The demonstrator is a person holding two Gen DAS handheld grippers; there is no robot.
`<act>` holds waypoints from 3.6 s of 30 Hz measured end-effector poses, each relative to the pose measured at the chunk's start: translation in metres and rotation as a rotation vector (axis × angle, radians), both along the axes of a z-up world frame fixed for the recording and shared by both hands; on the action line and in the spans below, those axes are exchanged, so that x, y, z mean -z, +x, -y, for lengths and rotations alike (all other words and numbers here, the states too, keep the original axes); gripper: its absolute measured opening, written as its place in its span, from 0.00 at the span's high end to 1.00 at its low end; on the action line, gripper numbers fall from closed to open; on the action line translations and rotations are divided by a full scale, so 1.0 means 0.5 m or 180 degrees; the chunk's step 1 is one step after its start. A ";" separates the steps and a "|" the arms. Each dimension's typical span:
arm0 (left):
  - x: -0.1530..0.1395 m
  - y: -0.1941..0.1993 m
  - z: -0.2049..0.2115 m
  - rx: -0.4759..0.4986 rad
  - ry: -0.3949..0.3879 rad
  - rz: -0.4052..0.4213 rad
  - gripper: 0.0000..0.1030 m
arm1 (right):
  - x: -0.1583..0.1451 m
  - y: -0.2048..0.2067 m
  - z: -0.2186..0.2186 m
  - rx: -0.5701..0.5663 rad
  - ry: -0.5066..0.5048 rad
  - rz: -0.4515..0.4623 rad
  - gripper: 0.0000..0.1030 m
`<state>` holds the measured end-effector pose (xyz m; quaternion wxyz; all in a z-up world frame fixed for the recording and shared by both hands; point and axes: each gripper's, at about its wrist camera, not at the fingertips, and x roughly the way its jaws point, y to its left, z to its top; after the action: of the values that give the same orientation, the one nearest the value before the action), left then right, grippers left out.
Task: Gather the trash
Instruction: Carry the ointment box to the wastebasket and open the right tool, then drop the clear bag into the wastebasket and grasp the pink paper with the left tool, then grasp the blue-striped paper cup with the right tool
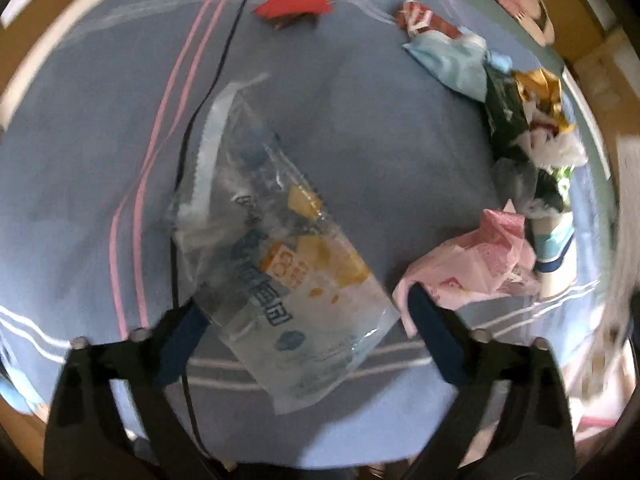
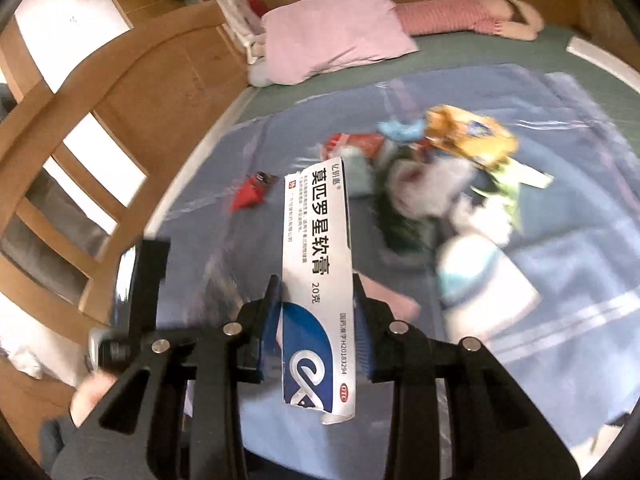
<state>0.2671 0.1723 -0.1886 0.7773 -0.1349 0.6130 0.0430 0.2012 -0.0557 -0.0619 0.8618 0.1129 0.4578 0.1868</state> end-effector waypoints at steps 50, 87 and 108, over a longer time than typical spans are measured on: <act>-0.161 -0.466 0.497 0.2163 -0.0999 0.1025 0.80 | -0.017 -0.443 0.500 0.1397 -0.0082 0.0083 0.31; -0.077 -0.073 0.171 0.1087 0.0019 0.0925 0.70 | 0.048 -0.046 0.194 0.0566 -0.0627 -0.0272 0.11; -0.111 -0.114 0.042 -0.0052 -0.0063 0.1037 0.70 | 0.218 0.137 0.039 0.0154 -0.1096 -0.0737 0.65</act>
<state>0.2100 0.1511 -0.1329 0.8646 -0.1528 0.4782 0.0208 0.2698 -0.0754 -0.1709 0.8143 -0.0043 0.5761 0.0708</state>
